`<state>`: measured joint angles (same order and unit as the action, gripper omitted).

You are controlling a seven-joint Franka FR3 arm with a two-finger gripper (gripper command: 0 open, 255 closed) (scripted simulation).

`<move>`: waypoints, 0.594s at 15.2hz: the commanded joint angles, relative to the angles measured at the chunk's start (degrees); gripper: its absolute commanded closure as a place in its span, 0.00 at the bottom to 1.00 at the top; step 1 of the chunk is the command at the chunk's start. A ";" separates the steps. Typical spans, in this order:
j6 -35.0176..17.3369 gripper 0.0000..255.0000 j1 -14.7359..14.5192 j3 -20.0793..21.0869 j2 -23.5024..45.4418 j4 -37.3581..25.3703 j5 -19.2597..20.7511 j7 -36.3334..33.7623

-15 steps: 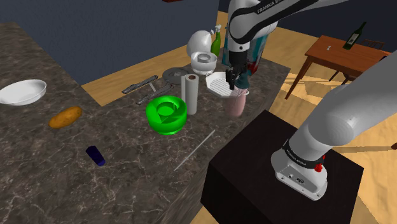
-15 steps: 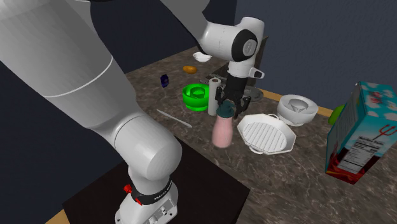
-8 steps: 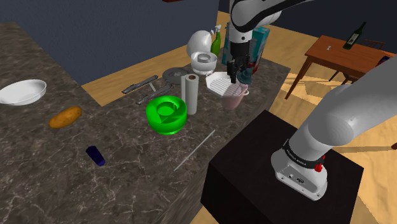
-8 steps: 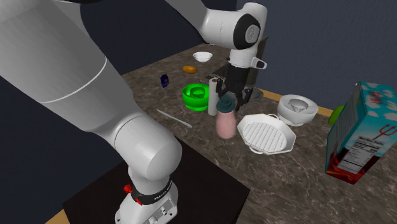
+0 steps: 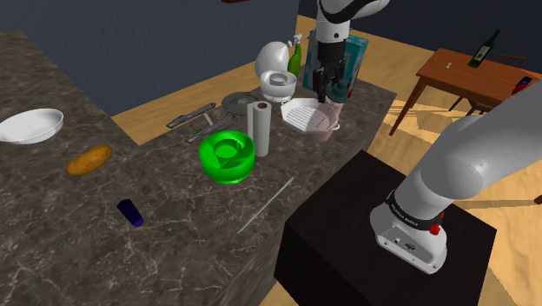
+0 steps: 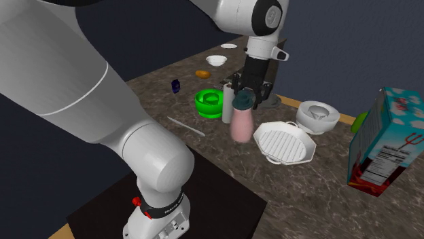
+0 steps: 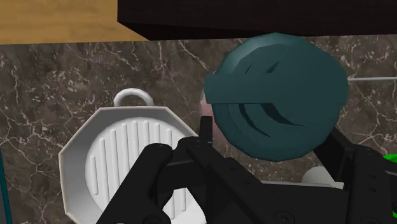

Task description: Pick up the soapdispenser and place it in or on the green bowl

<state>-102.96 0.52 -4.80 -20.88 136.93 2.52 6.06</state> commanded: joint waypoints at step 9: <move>8.09 1.00 0.00 0.17 -1.77 -6.32 -0.03 0.13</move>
<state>-95.90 0.58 -4.74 -22.54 131.51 2.56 6.29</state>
